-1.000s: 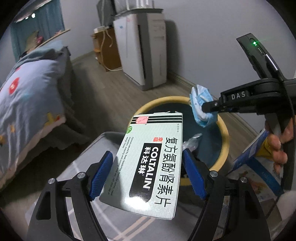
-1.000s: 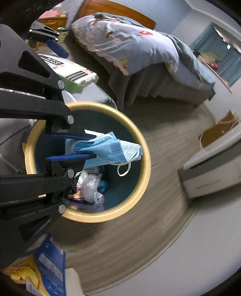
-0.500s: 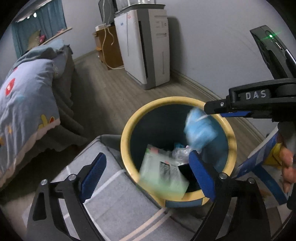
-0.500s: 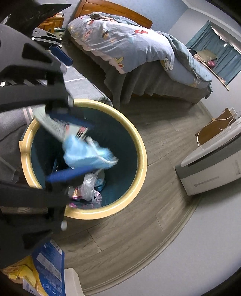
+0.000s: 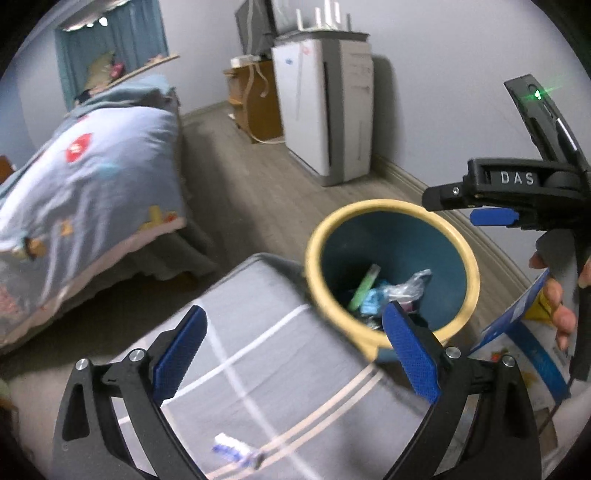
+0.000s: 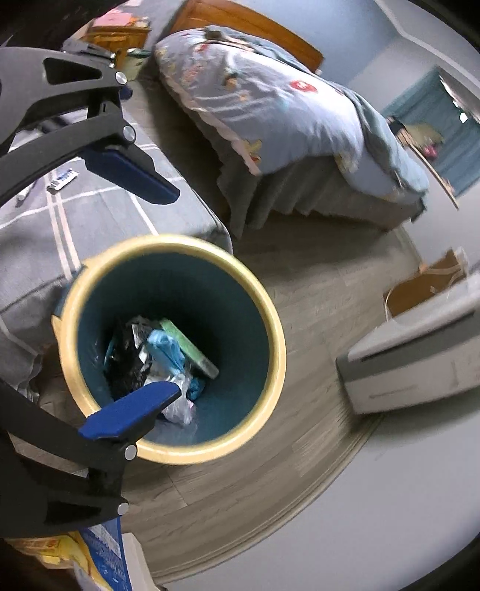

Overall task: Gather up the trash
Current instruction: 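Move both tools back over the cushion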

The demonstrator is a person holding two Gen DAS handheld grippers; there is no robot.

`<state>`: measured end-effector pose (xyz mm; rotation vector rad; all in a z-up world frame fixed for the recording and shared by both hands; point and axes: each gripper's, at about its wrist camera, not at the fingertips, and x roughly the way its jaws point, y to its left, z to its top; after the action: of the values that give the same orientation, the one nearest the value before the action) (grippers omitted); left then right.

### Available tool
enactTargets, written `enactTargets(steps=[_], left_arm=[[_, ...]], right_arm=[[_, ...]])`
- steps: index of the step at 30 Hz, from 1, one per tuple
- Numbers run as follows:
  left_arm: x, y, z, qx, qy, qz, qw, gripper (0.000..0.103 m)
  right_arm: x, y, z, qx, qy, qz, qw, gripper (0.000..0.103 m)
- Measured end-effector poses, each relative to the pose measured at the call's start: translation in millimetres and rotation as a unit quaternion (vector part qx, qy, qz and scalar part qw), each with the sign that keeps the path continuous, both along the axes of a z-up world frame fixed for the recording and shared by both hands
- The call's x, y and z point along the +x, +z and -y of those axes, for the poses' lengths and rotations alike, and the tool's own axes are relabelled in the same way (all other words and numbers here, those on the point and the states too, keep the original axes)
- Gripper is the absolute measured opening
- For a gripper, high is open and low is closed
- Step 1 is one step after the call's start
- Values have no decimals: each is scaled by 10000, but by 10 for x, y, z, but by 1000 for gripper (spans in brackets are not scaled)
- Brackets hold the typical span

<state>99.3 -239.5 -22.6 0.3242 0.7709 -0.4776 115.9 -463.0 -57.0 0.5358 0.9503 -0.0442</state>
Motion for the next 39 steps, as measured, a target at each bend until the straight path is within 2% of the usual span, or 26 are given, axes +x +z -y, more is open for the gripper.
enactTargets(steps=[7, 16, 20, 24, 28, 32, 39], left_arm=[[-349, 274, -912, 9, 563, 119, 9983, 96], [-657, 316, -1961, -339, 1517, -21, 9878, 97], [-713, 220, -2146, -291, 1608, -29, 9866, 97], [-696, 115, -2204, 10, 1581, -116, 9874, 97], [-653, 61, -2247, -29, 1534, -250, 9878, 97], [-623, -68, -2246, 380, 1484, -294, 9878, 97], [-522, -185, -2381, 254, 1737, -611, 9826, 97]], right_arm=[[-281, 344, -761, -374, 713, 338, 9962, 97], [-602, 386, -1514, -541, 1272, 351, 9898, 97], [-681, 278, -1779, -540, 1518, 302, 9865, 97], [-689, 139, -2000, -828, 1796, 284, 9798, 97], [-653, -96, -2148, -884, 1986, 6, 9761, 97], [-611, -281, -2311, -1023, 2207, -178, 9698, 97], [-508, -598, -2605, -1238, 2638, -383, 9558, 96]])
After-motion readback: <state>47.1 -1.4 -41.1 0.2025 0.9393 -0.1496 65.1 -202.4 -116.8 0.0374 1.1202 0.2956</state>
